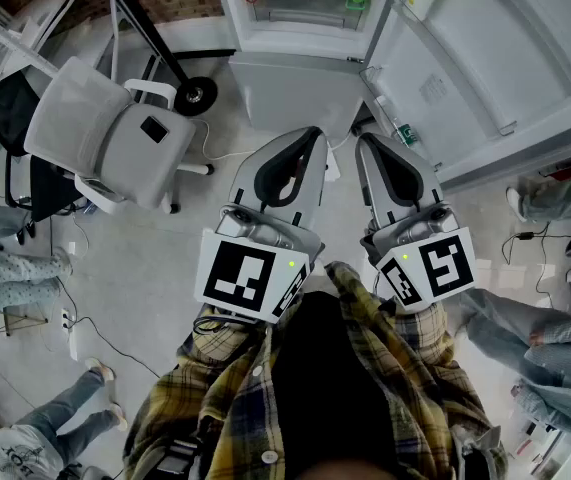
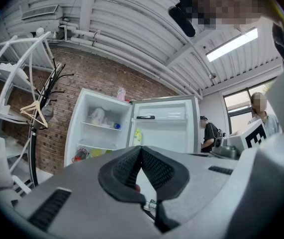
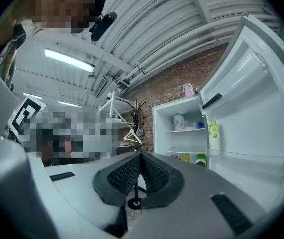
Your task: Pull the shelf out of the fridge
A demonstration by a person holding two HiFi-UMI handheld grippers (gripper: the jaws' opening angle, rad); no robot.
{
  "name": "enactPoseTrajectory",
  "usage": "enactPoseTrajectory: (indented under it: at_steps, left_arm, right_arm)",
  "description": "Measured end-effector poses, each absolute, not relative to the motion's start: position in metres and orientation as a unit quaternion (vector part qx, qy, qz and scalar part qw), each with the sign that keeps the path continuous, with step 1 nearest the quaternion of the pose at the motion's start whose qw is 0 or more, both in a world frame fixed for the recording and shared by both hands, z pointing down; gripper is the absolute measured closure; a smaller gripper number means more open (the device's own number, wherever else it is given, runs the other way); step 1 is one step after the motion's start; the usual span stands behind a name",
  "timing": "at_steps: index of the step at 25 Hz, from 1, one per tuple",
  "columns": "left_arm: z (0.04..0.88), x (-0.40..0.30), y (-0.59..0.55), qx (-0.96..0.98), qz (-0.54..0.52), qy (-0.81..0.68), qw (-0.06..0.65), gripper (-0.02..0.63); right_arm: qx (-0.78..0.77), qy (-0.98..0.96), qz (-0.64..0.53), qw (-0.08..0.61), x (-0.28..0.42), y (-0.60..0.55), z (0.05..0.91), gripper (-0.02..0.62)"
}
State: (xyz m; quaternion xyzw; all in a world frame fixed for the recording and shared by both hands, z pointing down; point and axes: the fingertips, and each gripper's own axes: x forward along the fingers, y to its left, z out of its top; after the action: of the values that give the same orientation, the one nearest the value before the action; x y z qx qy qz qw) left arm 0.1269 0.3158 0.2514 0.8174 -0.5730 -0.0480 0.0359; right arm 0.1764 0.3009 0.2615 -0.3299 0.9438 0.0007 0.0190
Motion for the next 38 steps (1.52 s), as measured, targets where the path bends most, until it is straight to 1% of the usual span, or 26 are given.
enactPoseTrajectory:
  at_steps: [10,22,32,38]
  left_arm:
    - [0.252,0.139,0.322,0.809,-0.047,-0.586,0.031,0.603]
    - [0.257,0.145,0.336,0.786,-0.047,-0.615,0.035,0.603]
    - [0.259,0.123,0.308,0.787,-0.05,-0.614,0.036,0.603]
    - [0.263,0.086,0.264,0.791,-0.053,-0.608,0.038,0.603]
  right_arm:
    - [-0.317,0.948,-0.011,0.034,0.193,0.307,0.263,0.578]
    - [-0.293,0.955,-0.024,0.035,0.206,0.317,0.271,0.578]
    - [-0.288,0.957,-0.024,0.031,0.182,0.29,0.273,0.578]
    - [-0.294,0.955,-0.021,0.028,0.143,0.247,0.277,0.578]
